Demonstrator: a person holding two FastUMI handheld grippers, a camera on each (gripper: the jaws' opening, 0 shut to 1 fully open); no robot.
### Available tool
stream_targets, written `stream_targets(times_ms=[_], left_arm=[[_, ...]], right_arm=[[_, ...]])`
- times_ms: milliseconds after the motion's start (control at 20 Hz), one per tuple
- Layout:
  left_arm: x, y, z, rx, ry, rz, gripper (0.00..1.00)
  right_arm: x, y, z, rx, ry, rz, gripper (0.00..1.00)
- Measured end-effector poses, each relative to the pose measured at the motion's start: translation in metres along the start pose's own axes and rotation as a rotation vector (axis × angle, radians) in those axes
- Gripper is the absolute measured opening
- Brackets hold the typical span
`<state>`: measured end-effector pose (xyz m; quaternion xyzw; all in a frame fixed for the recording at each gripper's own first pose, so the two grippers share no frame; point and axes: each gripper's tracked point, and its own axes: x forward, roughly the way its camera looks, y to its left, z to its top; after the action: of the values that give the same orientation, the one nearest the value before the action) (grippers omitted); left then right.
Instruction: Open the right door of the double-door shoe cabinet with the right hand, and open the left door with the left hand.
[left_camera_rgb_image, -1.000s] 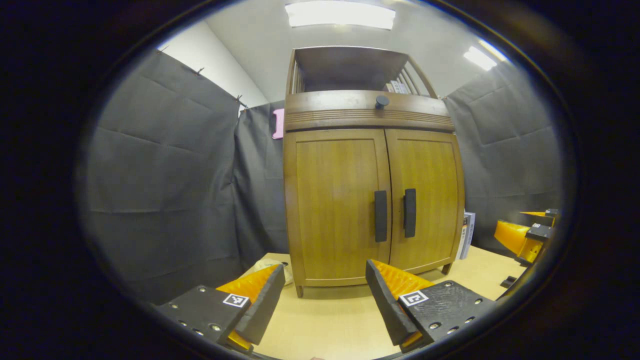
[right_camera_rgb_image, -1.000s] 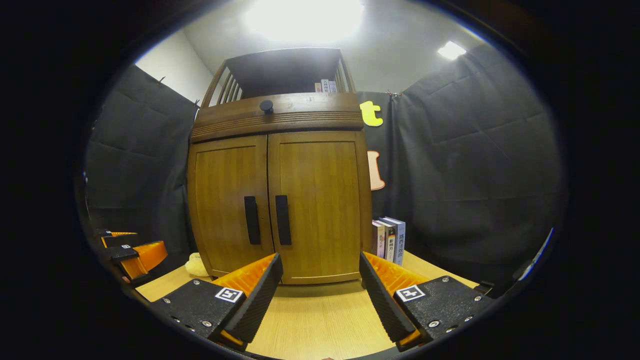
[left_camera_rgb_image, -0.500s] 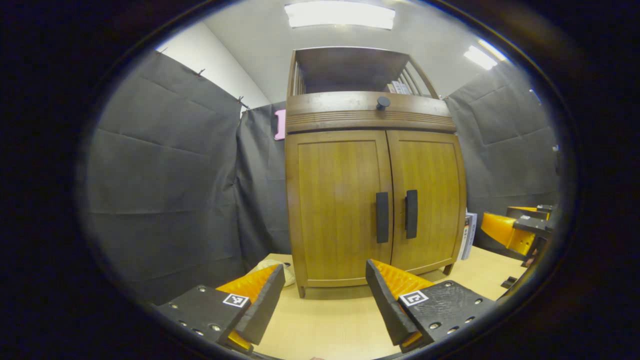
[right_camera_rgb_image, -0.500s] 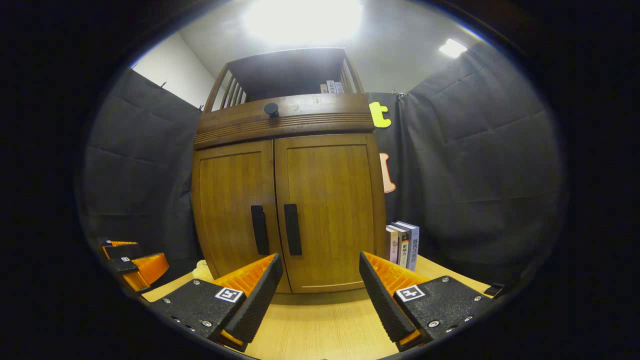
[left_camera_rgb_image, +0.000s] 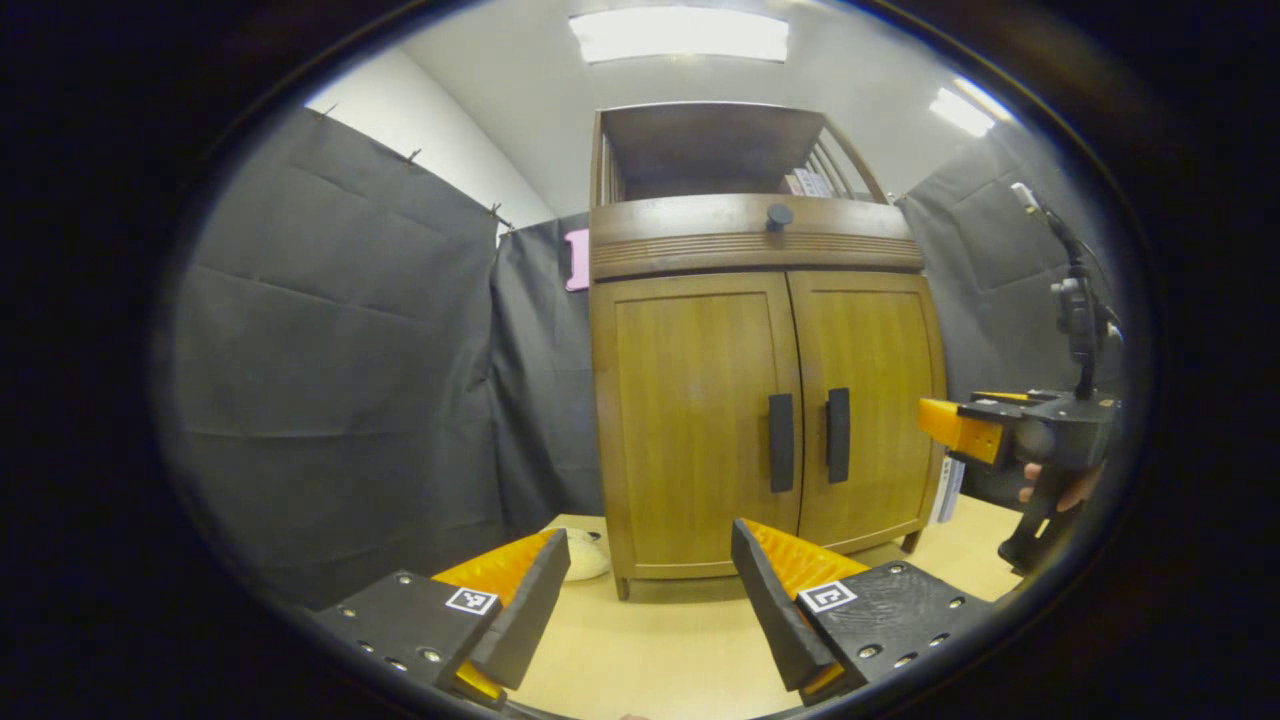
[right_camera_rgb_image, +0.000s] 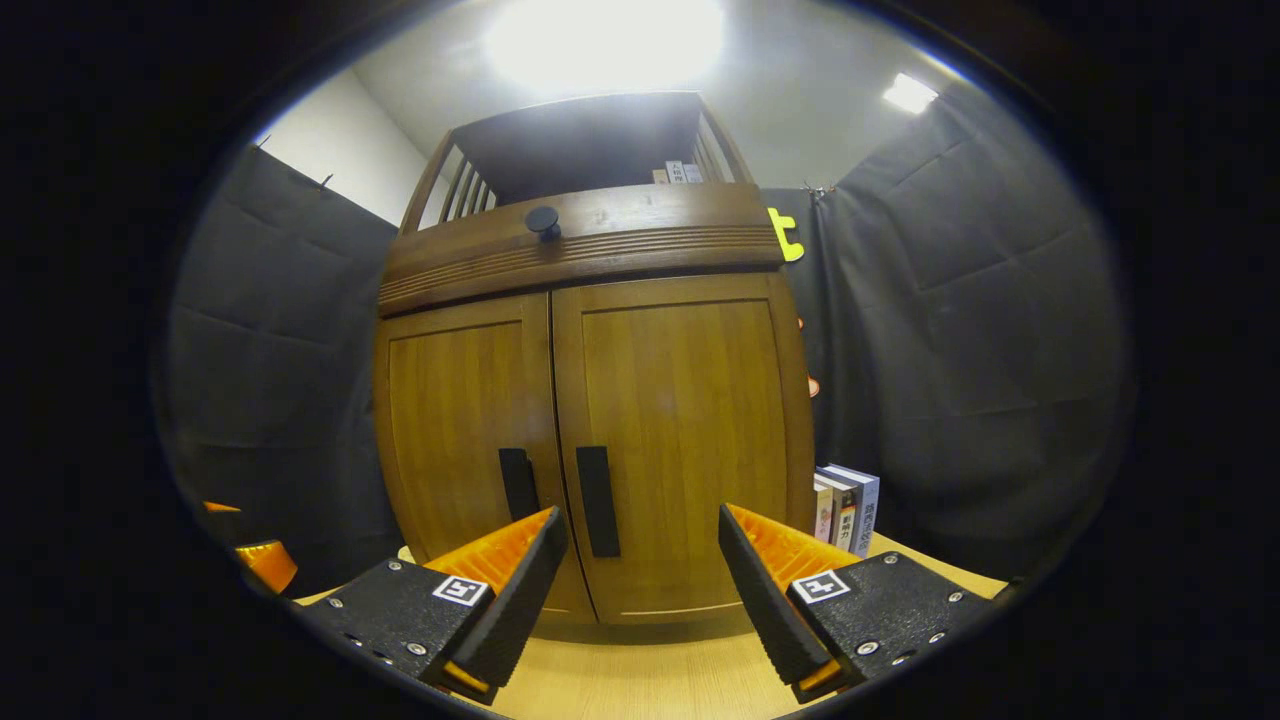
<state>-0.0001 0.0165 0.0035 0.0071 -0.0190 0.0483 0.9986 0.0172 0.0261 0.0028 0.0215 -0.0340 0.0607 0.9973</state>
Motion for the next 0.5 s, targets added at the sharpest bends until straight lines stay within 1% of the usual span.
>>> stream_targets(times_ms=[50,100,250,300,350,500], left_arm=[[-0.001,0.001,-0.001,0.001,0.002,0.011,0.93],[-0.001,0.003,-0.001,0.0,0.003,0.02,0.99],[-0.002,0.005,-0.002,-0.002,0.011,0.039,0.99],[-0.003,0.006,-0.002,-0.001,0.013,0.046,0.93],[-0.002,0.008,-0.003,-0.001,0.013,0.054,0.99],[-0.003,0.012,-0.002,-0.001,0.014,0.076,0.99]], right_arm=[[0.002,0.0,0.0,0.0,0.0,0.006,0.94],[0.004,0.001,0.0,-0.002,-0.002,0.011,0.94],[0.009,0.001,-0.002,-0.01,0.004,0.02,0.94],[0.011,0.002,-0.002,-0.011,0.005,0.023,0.94],[0.013,0.003,-0.003,-0.011,0.008,0.025,0.94],[0.015,0.003,-0.007,-0.017,0.017,0.027,0.94]])
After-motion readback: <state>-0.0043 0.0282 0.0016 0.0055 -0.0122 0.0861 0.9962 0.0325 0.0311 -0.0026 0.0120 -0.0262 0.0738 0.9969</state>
